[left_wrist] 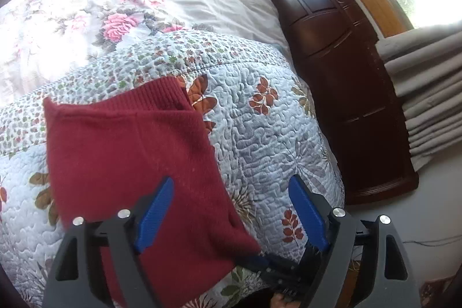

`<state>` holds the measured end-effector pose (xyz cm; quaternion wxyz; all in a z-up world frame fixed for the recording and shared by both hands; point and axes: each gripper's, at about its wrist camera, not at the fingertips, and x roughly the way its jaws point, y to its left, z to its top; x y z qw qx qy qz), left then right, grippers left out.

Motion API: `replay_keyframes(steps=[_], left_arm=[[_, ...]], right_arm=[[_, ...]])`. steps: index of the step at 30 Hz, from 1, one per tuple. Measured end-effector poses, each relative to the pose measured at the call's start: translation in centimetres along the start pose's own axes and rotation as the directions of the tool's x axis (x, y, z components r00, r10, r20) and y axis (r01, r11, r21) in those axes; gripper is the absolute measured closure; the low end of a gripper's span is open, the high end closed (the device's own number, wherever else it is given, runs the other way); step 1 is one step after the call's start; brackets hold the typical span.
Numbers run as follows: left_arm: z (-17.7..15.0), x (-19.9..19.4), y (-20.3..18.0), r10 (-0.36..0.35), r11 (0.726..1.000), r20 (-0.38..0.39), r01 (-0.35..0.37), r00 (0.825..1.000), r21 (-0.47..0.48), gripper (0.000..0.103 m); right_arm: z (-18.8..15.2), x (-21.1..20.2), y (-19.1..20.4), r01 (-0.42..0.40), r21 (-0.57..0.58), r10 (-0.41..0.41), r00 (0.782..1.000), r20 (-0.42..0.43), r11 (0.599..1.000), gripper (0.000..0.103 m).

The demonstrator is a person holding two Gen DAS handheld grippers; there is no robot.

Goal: Fold small clothes

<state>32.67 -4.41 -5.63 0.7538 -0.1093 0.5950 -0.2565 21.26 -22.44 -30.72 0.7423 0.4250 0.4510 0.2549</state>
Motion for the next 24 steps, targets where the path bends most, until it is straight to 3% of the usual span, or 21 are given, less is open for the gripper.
replay_keyframes(steps=[2,4,6,8,10,12,13,15,18,24], left_arm=[[-3.2,-1.7,0.2,0.017,0.999,0.012,-0.018,1.000,0.041,0.018],[-6.5,-2.9,0.4,0.061,0.994,0.026,-0.063,0.998,0.092,0.018],[-9.3,-3.3,0.9,0.048,0.994,0.006,-0.048,0.999,0.096,0.018],[-11.4,-3.1,1.2,0.019,0.996,-0.017,-0.017,1.000,0.085,0.018],[-12.9,-2.9,1.6,0.024,0.997,-0.025,-0.022,0.999,0.072,0.018],[-13.5,-2.5,2.1,0.022,0.999,-0.034,-0.020,0.999,0.045,0.018],[-13.7,-2.6,2.2,0.024,0.999,-0.031,-0.023,0.999,0.039,0.018],[-13.7,-2.7,2.0,0.029,0.998,-0.030,-0.028,0.999,0.051,0.018],[-13.4,-2.8,1.4,0.026,0.997,-0.039,-0.023,0.999,0.078,0.018],[-12.6,-2.6,0.7,-0.028,0.996,-0.063,0.034,0.998,0.080,0.018]], right_arm=[[1.0,-1.6,1.0,-0.001,-0.086,-0.001,1.000,-0.021,0.996,0.073],[2.5,-2.6,3.1,0.002,-0.219,-0.014,0.999,-0.051,0.976,0.065],[4.2,-1.9,4.7,-0.002,-0.316,-0.034,0.993,-0.109,0.949,0.044],[5.5,0.0,5.6,-0.032,-0.372,-0.042,0.981,-0.189,0.927,0.042],[6.5,2.7,5.6,-0.091,-0.386,-0.029,0.955,-0.296,0.918,0.039],[7.0,5.0,4.9,-0.086,-0.397,-0.068,0.931,-0.359,0.914,0.040],[7.0,6.0,4.6,-0.090,-0.392,-0.082,0.912,-0.401,0.916,0.043],[6.7,7.2,4.2,-0.159,-0.325,-0.035,0.855,-0.517,0.932,0.093],[6.5,6.0,4.5,-0.174,-0.339,-0.035,0.848,-0.530,0.924,0.096],[7.4,0.3,4.3,-0.197,-0.261,0.057,0.885,-0.462,0.945,0.096]])
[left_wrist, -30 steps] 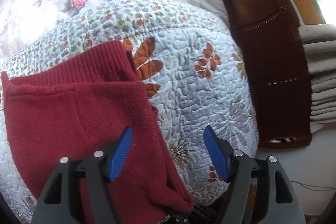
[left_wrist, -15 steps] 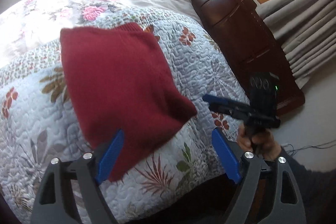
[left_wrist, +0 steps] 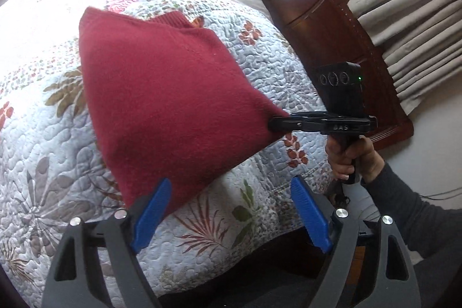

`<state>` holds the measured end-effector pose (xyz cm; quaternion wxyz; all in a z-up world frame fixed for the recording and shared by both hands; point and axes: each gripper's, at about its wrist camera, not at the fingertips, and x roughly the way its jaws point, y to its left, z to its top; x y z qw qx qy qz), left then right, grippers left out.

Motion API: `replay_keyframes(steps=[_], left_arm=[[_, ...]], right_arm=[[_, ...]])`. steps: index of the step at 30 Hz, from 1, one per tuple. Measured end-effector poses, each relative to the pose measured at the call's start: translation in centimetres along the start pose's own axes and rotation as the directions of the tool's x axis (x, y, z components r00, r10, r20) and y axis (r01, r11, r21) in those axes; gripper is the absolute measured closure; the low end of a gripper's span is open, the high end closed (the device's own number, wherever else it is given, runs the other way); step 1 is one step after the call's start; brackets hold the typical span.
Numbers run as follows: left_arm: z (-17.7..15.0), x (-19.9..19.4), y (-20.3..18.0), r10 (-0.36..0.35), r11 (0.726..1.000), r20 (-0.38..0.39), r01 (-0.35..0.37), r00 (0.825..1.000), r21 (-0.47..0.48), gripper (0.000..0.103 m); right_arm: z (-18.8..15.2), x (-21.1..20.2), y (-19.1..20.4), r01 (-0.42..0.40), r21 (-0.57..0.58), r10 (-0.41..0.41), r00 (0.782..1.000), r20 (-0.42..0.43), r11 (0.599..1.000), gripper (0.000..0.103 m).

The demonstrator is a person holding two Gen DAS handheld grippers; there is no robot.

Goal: Fold small clothes

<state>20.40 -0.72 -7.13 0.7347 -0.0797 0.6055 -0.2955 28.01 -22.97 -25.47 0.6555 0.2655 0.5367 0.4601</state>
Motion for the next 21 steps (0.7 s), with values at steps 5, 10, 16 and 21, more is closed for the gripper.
replay_keyframes(steps=[5,10,16,21], left_arm=[[1.0,1.9,-1.0,-0.025,0.999,-0.030,0.026,0.999,0.029,0.018],[2.1,4.2,-2.4,-0.037,0.997,-0.066,0.042,0.997,0.071,0.019],[1.6,7.2,0.4,-0.028,1.000,-0.140,0.027,0.990,-0.011,0.019],[0.7,7.9,-0.2,-0.018,1.000,-0.151,0.019,0.988,0.006,0.019]], right_arm=[[-1.7,2.5,-5.3,0.018,0.154,-0.018,1.000,0.000,0.988,0.095],[-1.5,5.0,-4.3,0.035,0.128,-0.033,0.999,-0.021,0.991,0.080],[0.1,-0.5,-3.6,-0.025,0.156,0.003,0.991,0.137,0.988,0.051],[6.2,0.4,-4.8,0.035,0.176,-0.066,0.983,0.171,0.984,0.050]])
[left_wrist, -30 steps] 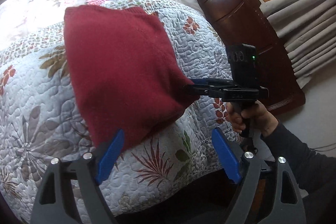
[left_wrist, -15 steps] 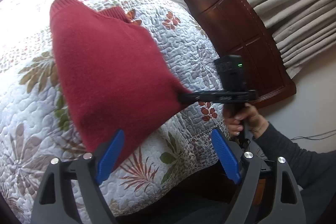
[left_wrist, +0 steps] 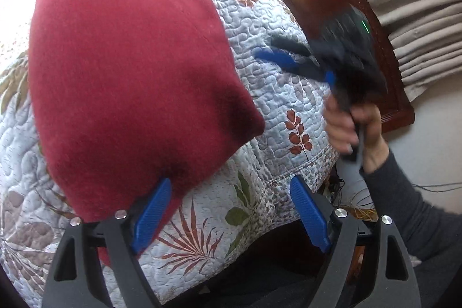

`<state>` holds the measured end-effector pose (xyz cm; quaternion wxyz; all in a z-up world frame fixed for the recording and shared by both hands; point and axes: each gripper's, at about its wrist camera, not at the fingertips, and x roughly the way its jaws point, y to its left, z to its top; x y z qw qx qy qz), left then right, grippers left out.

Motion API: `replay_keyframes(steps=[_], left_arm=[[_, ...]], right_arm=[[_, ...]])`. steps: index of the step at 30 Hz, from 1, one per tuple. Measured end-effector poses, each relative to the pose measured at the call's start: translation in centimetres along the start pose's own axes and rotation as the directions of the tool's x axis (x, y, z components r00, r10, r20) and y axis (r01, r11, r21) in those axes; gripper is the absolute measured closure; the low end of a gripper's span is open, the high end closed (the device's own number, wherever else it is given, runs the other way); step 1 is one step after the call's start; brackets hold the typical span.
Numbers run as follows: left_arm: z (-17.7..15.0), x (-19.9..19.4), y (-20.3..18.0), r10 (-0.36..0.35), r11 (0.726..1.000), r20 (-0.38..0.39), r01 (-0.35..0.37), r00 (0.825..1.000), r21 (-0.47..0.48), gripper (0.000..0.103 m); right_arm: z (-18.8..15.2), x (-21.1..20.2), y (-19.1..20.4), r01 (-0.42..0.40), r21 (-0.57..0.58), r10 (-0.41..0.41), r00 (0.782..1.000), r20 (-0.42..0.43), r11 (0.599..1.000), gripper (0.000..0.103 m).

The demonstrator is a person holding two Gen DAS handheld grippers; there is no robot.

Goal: Fold small clothes

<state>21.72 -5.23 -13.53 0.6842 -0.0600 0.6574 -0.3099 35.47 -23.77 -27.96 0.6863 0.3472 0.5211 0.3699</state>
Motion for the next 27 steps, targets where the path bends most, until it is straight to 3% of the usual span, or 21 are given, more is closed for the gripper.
replay_keyframes(steps=[4,5,6,10,16,17,20,25,27], left_arm=[[0.2,0.4,-0.1,0.082,0.997,-0.019,-0.081,0.996,0.007,0.019],[0.1,0.5,-0.2,0.103,0.995,-0.024,-0.103,0.994,0.008,0.019],[0.1,0.5,-0.3,0.121,0.993,-0.027,-0.121,0.992,0.013,0.019],[-0.3,1.0,-0.4,0.168,0.986,-0.025,-0.168,0.985,0.019,0.019],[-0.3,1.5,0.5,0.146,0.989,-0.017,-0.146,0.989,-0.017,0.020],[-0.2,1.5,0.6,0.142,0.990,-0.016,-0.142,0.990,-0.019,0.020],[-0.2,1.1,1.1,0.119,0.992,-0.022,-0.119,0.993,-0.034,0.020],[-0.1,0.8,1.6,0.088,0.995,-0.028,-0.089,0.996,-0.044,0.020],[-0.2,0.7,1.6,0.087,0.995,-0.032,-0.088,0.996,-0.041,0.020]], right_arm=[[1.9,3.1,-0.7,0.043,0.041,-0.043,0.999,-0.012,0.998,0.053],[2.4,3.7,-0.8,0.038,0.036,-0.037,0.999,-0.020,0.999,0.067],[2.6,4.0,-0.4,0.027,0.014,-0.027,0.999,-0.034,1.000,0.090],[3.1,3.7,0.0,0.048,-0.040,-0.049,0.999,-0.021,0.998,0.094],[3.5,5.3,-4.0,0.139,-0.010,-0.139,0.990,-0.033,0.990,0.092],[3.3,5.4,-4.0,0.135,-0.007,-0.136,0.990,-0.029,0.991,0.088],[2.8,3.9,-4.1,0.137,0.033,-0.136,0.991,-0.006,0.990,0.063],[-0.7,0.0,-2.0,0.108,0.042,-0.108,0.994,-0.001,0.993,0.062],[-2.9,-1.1,-1.1,0.106,0.046,-0.105,0.994,-0.026,0.993,0.054]])
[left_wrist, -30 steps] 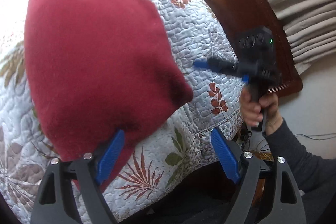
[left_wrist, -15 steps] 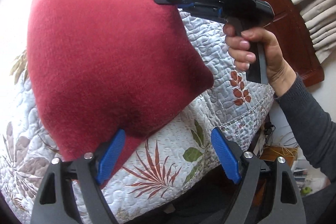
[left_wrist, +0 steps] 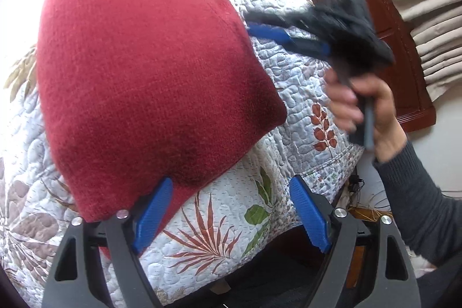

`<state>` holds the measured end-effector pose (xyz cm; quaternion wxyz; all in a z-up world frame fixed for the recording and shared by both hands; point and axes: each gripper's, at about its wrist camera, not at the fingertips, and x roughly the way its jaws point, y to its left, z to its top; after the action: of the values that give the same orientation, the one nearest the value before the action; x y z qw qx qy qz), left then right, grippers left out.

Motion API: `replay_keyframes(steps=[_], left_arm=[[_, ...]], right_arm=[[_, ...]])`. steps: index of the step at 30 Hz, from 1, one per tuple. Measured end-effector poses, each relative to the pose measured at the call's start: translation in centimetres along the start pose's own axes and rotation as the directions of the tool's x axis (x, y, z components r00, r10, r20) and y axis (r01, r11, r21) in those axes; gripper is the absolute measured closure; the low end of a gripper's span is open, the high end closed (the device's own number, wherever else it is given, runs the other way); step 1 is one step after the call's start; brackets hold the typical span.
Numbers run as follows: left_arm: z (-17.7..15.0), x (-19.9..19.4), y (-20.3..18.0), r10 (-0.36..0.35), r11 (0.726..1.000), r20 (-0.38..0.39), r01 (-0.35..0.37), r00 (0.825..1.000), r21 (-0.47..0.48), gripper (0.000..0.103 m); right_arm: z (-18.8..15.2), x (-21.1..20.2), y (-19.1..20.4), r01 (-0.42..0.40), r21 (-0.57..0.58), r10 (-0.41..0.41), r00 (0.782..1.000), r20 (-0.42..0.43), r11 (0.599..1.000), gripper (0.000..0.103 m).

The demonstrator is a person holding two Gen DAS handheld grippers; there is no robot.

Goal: Fold small clothes

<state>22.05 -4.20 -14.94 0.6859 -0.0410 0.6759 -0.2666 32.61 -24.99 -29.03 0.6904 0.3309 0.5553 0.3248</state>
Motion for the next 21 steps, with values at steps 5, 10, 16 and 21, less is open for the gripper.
replay_keyframes(steps=[5,10,16,21], left_arm=[[-0.1,-0.1,0.1,0.007,1.000,-0.013,-0.007,1.000,0.004,0.019],[-1.6,-1.6,0.4,-0.113,0.992,-0.011,0.113,0.993,-0.053,0.019],[-3.9,-7.9,5.5,-0.147,0.960,0.180,0.184,0.973,-0.209,0.014],[-4.1,-9.2,10.5,-0.083,0.924,0.349,0.203,0.933,-0.324,0.014]], right_arm=[[-4.6,0.7,-0.3,-0.011,0.044,0.014,0.997,-0.074,0.999,0.047],[-6.5,2.5,-3.1,-0.033,0.127,0.045,0.995,-0.093,0.991,0.079],[-7.9,-2.5,-3.9,-0.139,0.166,0.147,0.989,-0.034,0.976,0.032],[-6.1,-4.0,-7.3,-0.382,0.279,0.391,0.920,0.027,0.881,0.009]])
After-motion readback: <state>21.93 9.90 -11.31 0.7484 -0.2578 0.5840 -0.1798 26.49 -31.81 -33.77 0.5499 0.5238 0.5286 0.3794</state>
